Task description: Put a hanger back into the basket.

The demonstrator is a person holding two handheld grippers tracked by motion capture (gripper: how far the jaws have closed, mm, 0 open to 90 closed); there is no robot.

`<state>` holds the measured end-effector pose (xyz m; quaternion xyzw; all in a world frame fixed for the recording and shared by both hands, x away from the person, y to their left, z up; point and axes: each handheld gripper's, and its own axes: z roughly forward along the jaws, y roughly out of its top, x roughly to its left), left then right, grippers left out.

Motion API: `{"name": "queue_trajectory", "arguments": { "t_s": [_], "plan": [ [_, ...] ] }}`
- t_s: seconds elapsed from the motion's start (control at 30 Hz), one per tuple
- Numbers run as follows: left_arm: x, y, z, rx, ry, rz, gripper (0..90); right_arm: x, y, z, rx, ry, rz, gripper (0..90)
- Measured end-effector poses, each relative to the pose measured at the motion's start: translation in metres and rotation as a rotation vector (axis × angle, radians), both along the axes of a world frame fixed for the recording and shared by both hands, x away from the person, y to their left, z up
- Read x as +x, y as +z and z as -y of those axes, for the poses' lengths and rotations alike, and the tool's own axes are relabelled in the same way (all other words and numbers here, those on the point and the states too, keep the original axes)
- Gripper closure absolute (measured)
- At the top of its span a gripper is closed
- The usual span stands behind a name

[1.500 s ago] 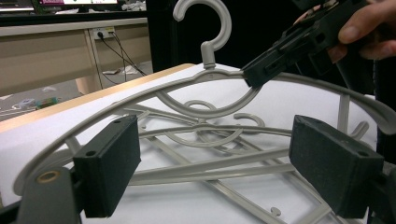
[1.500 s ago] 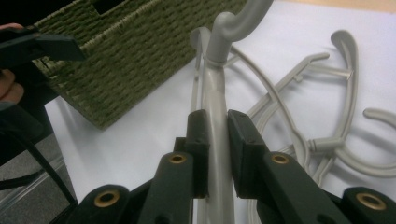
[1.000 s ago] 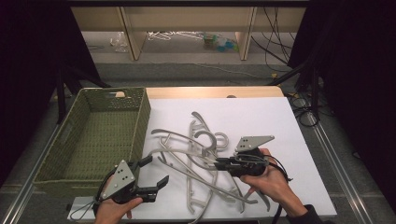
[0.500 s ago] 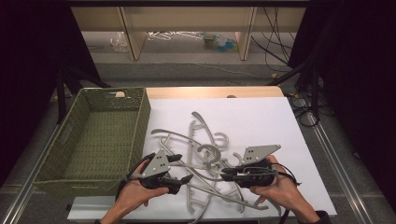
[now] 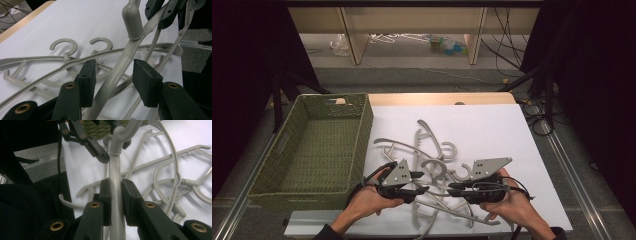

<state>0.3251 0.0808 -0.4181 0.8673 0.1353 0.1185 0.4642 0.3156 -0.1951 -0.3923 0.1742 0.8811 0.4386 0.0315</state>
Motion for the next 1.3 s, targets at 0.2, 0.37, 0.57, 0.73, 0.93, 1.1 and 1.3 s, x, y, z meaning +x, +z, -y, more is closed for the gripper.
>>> {"name": "queue_trajectory", "arguments": {
  "t_s": [0.2, 0.37, 0.57, 0.73, 0.93, 1.1, 1.3],
  "plan": [
    [0.003, 0.001, 0.006, 0.052, -0.055, 0.029, 65.5, -0.002, 0.001, -0.001, -0.009, 0.015, 0.002, 79.7],
    [0.003, 0.003, 0.011, 0.101, -0.096, 0.086, 69.5, -0.001, 0.000, 0.001, -0.019, 0.017, 0.002, 79.8],
    [-0.005, 0.013, 0.016, 0.175, -0.104, 0.130, 76.1, 0.001, 0.001, 0.004, -0.018, 0.002, 0.004, 74.8],
    [-0.009, 0.018, 0.017, 0.149, -0.074, 0.089, 81.5, 0.000, 0.012, 0.006, -0.023, -0.098, 0.048, 56.0],
    [-0.005, 0.029, 0.008, 0.176, 0.017, 0.069, 81.5, -0.007, 0.037, 0.016, 0.054, -0.223, 0.120, 38.7],
    [0.009, 0.033, -0.007, 0.109, 0.097, -0.013, 81.5, -0.014, 0.039, 0.018, 0.072, -0.251, 0.125, 36.2],
    [0.020, 0.043, -0.026, 0.067, 0.184, -0.057, 81.3, -0.018, 0.029, 0.020, 0.062, -0.253, 0.109, 34.9]
  ]
}}
